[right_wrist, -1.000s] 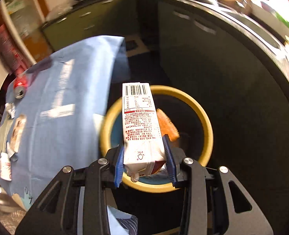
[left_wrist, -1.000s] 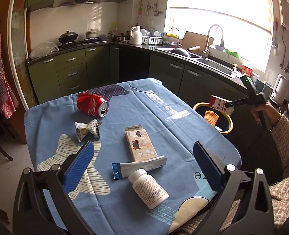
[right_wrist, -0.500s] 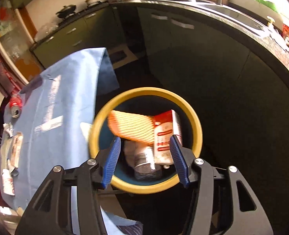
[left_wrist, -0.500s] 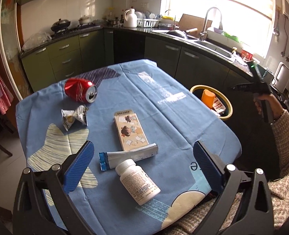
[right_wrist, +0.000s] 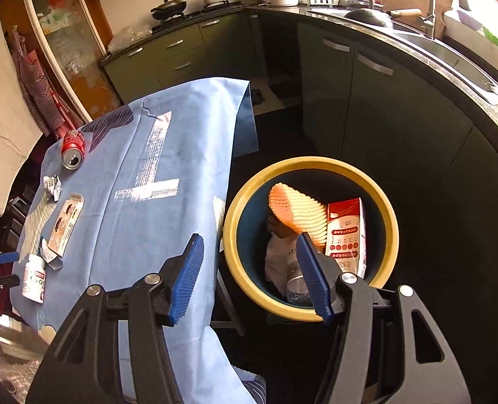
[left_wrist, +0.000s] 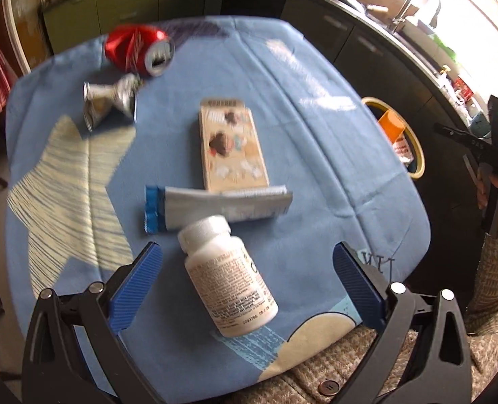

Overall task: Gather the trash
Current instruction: 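Grasp the white pill bottle with the left gripper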

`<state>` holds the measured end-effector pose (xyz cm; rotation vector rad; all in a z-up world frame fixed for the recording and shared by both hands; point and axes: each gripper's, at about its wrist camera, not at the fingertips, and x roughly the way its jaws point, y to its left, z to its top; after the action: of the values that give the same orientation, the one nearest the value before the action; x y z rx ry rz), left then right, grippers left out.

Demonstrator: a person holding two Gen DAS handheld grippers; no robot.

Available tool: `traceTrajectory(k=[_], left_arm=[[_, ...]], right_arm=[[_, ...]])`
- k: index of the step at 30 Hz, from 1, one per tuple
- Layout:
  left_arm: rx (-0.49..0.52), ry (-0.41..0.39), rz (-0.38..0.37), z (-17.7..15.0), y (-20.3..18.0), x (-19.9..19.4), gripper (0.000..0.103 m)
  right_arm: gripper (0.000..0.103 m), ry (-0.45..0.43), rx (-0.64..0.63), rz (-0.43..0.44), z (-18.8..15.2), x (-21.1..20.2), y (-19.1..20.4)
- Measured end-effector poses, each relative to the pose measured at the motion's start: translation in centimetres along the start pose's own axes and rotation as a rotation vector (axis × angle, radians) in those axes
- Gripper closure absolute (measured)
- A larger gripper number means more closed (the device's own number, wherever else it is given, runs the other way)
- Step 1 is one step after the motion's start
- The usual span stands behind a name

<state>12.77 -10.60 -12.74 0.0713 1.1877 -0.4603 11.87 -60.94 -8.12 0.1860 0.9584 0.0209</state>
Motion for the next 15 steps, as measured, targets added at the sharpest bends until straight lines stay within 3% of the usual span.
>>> traceTrajectory(k=[5,9,12,15], left_arm=[[-0.026,0.084,0.008,-0.9,0.1,2.0,0.007],[-0.041,0.095,-0.011,-1.2,0.0,2.4,0.008],[-0.048,0.108,-0.008,-1.0,0.3,2.8,0.020],[-0.048,0.119,-0.008,-1.0,0.6,3.1,0.026]], right_arm=[[0.042,0.016,-0.004,0.017,-0.5,0.9,-0.4],[0.042,0.024,-0.008,0.018,-0.7,1.4,-0.5],[0.042,0.026,-0.008,0.019,-0.6,1.5,-0.6],[0.042,0.029,-0.009,0.019,-0.7,1.6,-0.7]])
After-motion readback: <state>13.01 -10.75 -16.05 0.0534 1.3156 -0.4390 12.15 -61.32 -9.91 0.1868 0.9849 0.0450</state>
